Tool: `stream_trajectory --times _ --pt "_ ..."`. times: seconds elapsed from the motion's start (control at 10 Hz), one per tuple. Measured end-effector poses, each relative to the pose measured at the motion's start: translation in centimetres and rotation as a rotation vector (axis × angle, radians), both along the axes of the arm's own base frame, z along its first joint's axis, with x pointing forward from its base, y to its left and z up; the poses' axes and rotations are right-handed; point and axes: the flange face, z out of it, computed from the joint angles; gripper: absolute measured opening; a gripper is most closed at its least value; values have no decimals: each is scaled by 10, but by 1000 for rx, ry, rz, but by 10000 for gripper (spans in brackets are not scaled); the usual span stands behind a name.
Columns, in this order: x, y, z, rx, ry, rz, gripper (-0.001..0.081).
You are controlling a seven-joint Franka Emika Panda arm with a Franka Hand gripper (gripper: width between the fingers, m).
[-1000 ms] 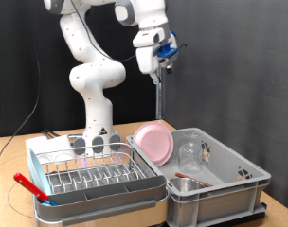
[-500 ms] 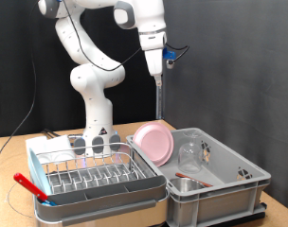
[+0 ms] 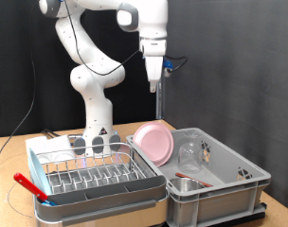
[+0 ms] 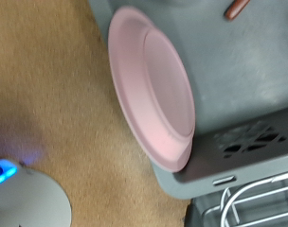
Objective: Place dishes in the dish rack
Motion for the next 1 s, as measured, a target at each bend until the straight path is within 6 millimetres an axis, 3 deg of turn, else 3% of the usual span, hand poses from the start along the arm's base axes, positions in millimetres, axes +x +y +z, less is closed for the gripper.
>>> stream_trajectory --times 0.3,0.7,1.0 --pt "-8 4 -30 13 5 32 808" --pt "-8 3 -31 44 -42 119 808" --pt "-2 7 -54 26 -110 260 808"
